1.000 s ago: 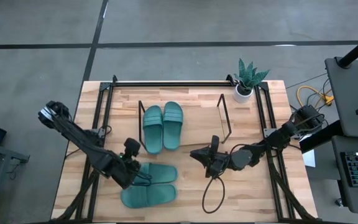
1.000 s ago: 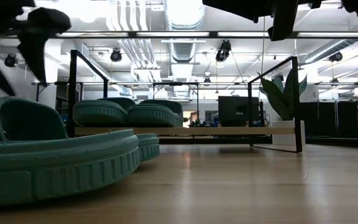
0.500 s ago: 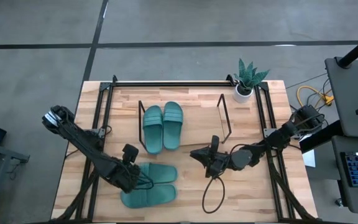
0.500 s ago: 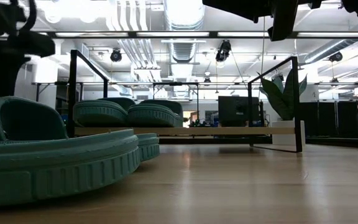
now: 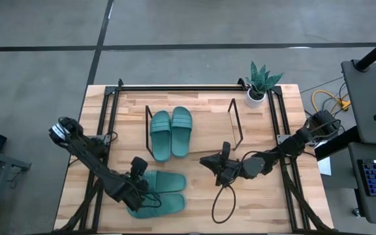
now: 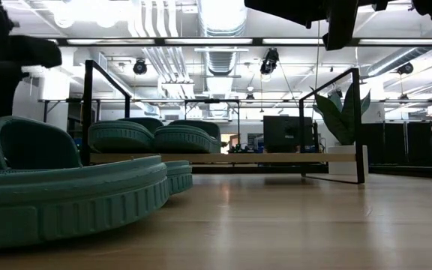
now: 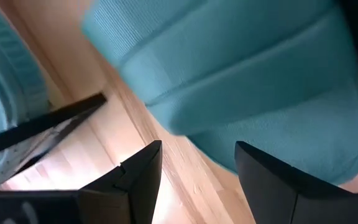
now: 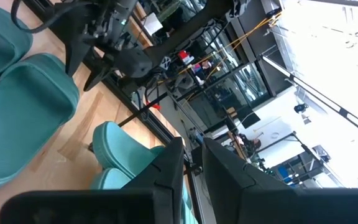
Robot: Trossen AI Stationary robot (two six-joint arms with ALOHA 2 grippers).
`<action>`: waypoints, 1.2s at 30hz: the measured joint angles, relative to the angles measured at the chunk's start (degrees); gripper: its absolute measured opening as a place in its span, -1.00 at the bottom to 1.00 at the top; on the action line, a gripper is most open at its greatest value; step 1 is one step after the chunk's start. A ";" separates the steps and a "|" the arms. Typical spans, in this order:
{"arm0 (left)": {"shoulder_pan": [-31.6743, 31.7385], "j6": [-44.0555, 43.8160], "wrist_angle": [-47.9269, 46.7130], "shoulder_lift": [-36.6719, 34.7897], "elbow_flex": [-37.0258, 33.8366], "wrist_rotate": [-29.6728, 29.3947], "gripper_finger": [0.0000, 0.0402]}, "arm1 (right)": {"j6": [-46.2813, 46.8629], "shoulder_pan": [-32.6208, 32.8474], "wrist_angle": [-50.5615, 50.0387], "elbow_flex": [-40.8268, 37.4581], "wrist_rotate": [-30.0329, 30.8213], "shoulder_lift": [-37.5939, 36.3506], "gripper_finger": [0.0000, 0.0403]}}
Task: Pick and place slides into the shelf
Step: Put the green slipper on the shelf
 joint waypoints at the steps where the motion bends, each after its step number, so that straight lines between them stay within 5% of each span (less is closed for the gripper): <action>1: 0.00 -0.03 0.46 -0.24 0.15 -0.29 -0.07 | 0.00 0.00 -0.02 0.00 0.00 0.00 -0.74; 36: -3.30 -1.31 15.00 0.32 -7.38 -14.23 -0.07 | 0.59 0.00 -0.04 -0.01 0.00 0.00 -0.74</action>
